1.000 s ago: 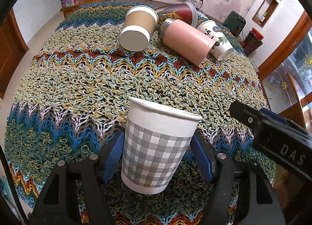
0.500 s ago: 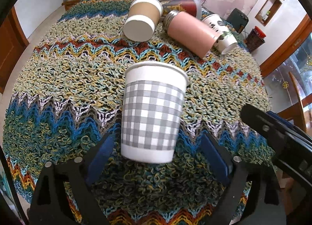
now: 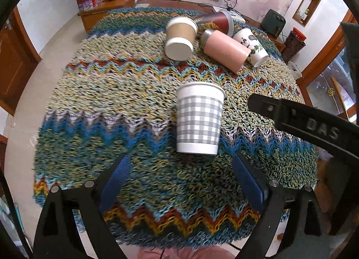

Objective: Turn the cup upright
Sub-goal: 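Carry the checkered cup with the left gripper toward the right gripper, then grasp the checkered cup with the right gripper while the left gripper releases it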

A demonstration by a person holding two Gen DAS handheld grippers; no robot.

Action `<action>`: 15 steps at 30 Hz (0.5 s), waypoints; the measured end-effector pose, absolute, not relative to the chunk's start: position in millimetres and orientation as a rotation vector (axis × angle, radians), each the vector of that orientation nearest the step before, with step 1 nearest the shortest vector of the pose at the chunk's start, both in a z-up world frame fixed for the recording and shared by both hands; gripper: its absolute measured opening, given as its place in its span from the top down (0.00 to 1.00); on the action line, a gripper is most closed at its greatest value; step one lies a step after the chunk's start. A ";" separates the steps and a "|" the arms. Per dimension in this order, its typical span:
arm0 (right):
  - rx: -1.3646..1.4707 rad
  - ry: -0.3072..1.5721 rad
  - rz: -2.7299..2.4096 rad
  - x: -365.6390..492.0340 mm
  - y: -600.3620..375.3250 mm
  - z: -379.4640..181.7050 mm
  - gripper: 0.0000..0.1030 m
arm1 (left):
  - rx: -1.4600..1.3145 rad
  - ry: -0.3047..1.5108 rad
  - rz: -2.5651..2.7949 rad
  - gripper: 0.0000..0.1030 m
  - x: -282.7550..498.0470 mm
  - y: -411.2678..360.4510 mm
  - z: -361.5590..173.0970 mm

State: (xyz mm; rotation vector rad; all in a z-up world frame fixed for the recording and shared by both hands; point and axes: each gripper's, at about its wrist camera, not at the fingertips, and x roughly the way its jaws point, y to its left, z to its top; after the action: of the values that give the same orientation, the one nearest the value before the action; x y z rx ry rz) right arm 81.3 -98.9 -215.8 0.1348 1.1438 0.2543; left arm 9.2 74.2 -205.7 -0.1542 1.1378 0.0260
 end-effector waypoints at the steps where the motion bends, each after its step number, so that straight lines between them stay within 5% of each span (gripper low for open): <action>1: 0.135 1.146 0.260 81.7 -95.8 -214.3 0.26 | -0.151 1.138 0.031 0.10 6.9 76.5 -200.9; 15: 0.156 1.232 0.281 94.7 -52.3 -234.9 0.26 | -0.129 1.135 0.049 0.10 -3.5 108.3 -182.8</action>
State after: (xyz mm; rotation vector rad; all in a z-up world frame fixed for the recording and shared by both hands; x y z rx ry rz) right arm 94.7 -52.3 -234.9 0.1565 1.2319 0.2815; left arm -3.5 108.3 -182.8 -0.1290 1.1348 0.0493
